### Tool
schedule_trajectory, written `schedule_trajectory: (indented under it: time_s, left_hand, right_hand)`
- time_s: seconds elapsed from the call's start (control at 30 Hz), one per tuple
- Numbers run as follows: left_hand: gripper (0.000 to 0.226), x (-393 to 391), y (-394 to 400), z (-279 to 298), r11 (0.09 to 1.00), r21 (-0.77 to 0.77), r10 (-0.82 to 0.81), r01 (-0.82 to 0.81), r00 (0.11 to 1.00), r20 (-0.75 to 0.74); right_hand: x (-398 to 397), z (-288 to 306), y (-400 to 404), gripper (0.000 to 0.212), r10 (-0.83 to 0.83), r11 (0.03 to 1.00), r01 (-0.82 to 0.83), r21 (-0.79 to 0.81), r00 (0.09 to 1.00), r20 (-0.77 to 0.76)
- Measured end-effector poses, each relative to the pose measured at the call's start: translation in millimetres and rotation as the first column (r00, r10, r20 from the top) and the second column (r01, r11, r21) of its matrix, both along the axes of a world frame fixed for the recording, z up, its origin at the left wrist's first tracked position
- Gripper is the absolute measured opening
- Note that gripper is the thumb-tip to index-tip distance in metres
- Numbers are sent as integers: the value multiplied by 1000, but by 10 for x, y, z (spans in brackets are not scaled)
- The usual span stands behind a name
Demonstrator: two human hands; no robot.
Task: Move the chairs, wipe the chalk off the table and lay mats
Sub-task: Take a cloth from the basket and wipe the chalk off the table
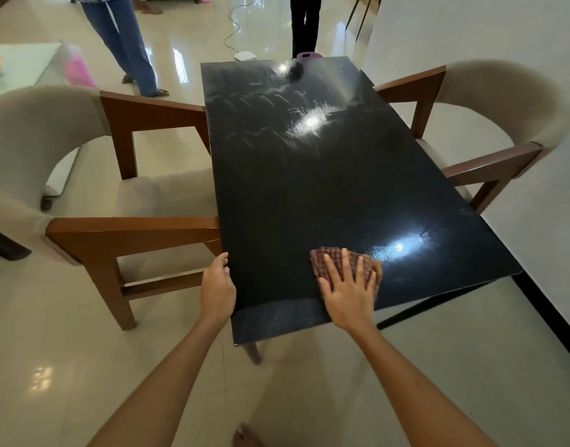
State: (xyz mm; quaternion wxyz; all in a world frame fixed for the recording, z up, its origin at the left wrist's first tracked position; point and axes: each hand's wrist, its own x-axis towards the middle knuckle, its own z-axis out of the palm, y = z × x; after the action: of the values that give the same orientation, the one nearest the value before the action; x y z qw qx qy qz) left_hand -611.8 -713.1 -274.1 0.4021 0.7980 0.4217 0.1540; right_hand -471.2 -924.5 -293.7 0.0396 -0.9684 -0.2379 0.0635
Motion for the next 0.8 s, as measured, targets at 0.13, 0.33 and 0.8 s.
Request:
schedule_trajectory:
  time_s: [0.13, 0.33, 0.8]
  left_hand:
    - [37, -140, -78, 31, 999, -41, -3, 4, 1000, 15]
    - [37, -290, -143, 84, 998, -57, 7, -7, 1000, 4]
    - [36, -337, -445, 40, 995, -4, 101, -101, 993, -69]
  right_hand:
    - [-181, -12, 139, 56, -47, 998, 49, 25, 997, -62]
    - [-1163, 74, 660, 54, 333, 938, -324, 127, 941, -55]
    - [-854, -333, -225, 71, 629, 760, -647, 66, 757, 176]
